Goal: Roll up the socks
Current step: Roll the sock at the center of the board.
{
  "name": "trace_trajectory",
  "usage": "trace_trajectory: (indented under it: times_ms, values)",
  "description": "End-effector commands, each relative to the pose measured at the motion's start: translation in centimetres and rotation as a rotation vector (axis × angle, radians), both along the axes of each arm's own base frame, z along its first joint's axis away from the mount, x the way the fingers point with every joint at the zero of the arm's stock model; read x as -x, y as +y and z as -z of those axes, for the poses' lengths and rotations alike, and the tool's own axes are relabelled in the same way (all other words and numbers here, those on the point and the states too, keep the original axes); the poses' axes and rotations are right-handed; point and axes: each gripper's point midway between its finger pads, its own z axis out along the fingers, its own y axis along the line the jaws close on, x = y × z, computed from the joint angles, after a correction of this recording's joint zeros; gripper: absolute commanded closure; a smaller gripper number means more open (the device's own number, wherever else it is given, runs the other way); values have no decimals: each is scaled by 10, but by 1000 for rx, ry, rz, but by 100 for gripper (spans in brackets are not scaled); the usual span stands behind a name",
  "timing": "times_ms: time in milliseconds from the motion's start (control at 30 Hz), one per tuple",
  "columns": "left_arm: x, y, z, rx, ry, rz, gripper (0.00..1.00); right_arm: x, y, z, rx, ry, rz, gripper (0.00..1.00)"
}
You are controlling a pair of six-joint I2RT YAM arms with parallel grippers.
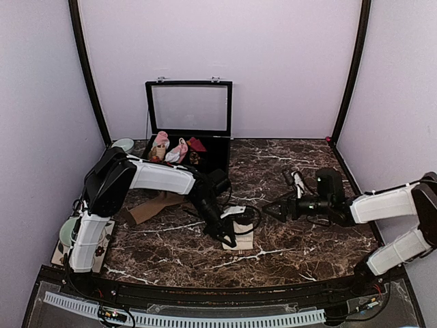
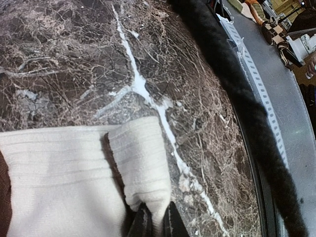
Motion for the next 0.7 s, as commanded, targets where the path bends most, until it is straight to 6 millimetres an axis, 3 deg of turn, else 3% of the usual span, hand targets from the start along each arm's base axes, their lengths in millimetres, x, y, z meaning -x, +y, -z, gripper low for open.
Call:
trace_trajectory:
  times_ms: [0, 67, 233, 333, 533, 667]
  values:
    - [22, 56, 71, -367, 78, -14, 99, -34, -35, -45, -136, -128, 325, 1]
    - [21, 54, 72, -376, 86, -25, 99, -16, -24, -51, -134, -198, 197, 1]
    - [17, 50, 76, -414, 137, -50, 99, 27, -10, -47, -21, -411, 78, 1]
    - [14, 49, 77, -434, 187, -71, 99, 47, 9, -33, 101, -457, 13, 11]
    - [14, 45, 75, -448, 274, -103, 100, 110, 28, -2, 179, -613, -218, 35]
    - [15, 44, 78, -467, 310, -113, 100, 119, 42, 10, 255, -673, -314, 43]
